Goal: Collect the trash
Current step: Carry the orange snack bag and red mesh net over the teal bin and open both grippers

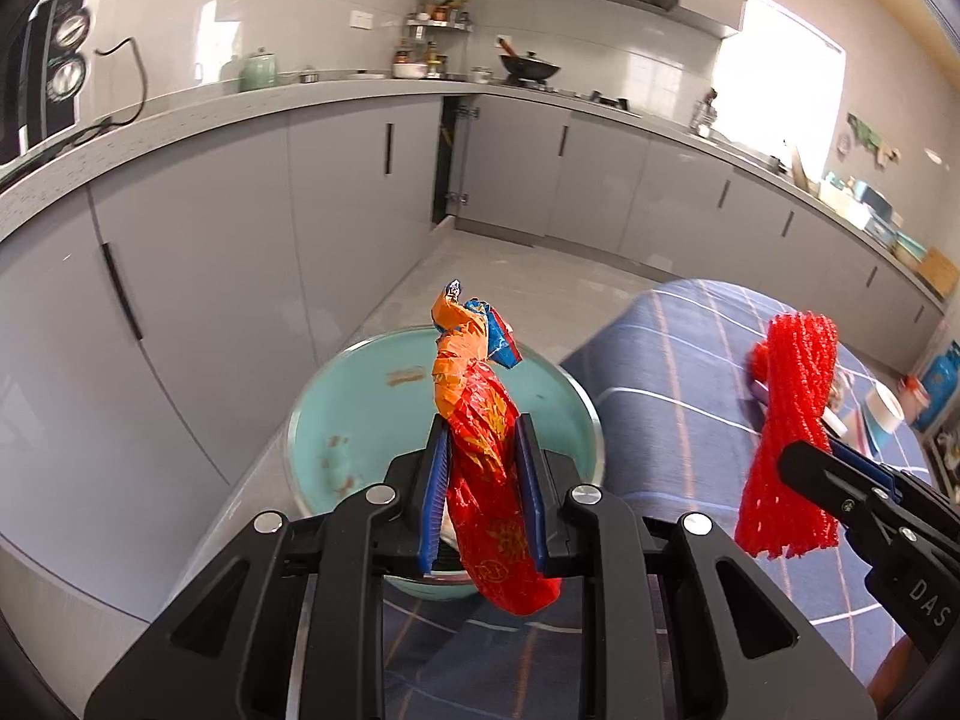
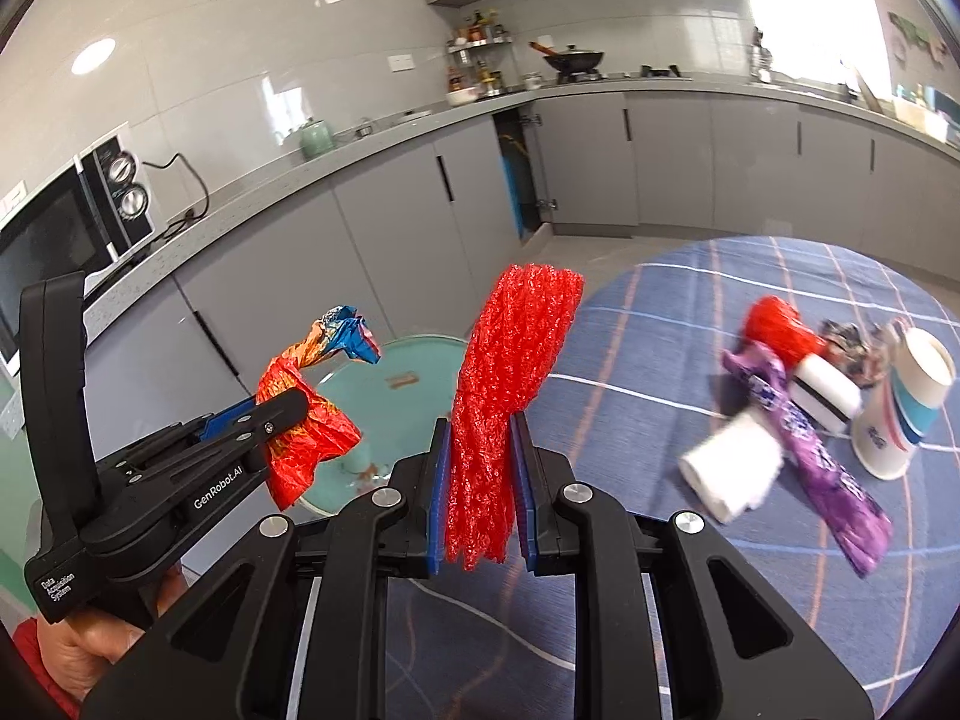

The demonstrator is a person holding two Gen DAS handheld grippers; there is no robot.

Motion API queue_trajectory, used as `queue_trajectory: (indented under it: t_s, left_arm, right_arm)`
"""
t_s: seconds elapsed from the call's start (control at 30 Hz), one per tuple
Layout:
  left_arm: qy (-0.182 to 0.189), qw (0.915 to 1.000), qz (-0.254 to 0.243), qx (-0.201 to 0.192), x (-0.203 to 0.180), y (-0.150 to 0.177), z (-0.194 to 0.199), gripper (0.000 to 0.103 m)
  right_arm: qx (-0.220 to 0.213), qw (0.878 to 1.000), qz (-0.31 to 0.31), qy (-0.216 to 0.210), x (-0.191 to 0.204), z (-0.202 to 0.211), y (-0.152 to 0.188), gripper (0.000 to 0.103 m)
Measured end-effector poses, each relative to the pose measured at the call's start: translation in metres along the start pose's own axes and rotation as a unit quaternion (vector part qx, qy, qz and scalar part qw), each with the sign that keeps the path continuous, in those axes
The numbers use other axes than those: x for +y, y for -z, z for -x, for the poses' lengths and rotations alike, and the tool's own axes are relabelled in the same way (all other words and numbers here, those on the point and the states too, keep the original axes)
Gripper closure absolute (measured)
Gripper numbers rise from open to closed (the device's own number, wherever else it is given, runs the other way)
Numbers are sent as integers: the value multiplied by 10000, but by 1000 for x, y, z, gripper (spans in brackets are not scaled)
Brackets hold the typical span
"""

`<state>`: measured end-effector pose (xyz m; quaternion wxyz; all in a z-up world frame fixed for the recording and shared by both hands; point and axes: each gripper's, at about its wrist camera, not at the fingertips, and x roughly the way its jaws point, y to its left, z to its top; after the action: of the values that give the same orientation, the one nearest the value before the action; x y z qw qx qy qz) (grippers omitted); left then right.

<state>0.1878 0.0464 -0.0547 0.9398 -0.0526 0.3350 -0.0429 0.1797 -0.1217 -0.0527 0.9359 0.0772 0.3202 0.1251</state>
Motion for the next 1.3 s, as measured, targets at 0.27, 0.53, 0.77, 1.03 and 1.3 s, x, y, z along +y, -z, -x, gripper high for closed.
queue_trajectory:
  t_s: [0.27,0.53,0.77,1.03,1.3]
  left_arm:
    - [-162,9997,191,78,24,0,-8,81]
    - [-126,9994,233,240,31,-2,-27,81]
    - [-165,9985,289,424,38,-2,-51,81]
    - [-191,9969,350,683,48,5,-77,81]
    - [-208,9954,367,863,53,11,-99,81]
  right_arm:
    - [125,9995,227,-161,26,-24,-5,83]
    - [349,9987,309,-209,43,-59,-9,83]
    - [603,9973,354,-209,47,-88,-8,83]
    - [920,9950,366,-168,45,-122,-5,83]
    - [1203,9920,369,-121,41,-153,-2,82]
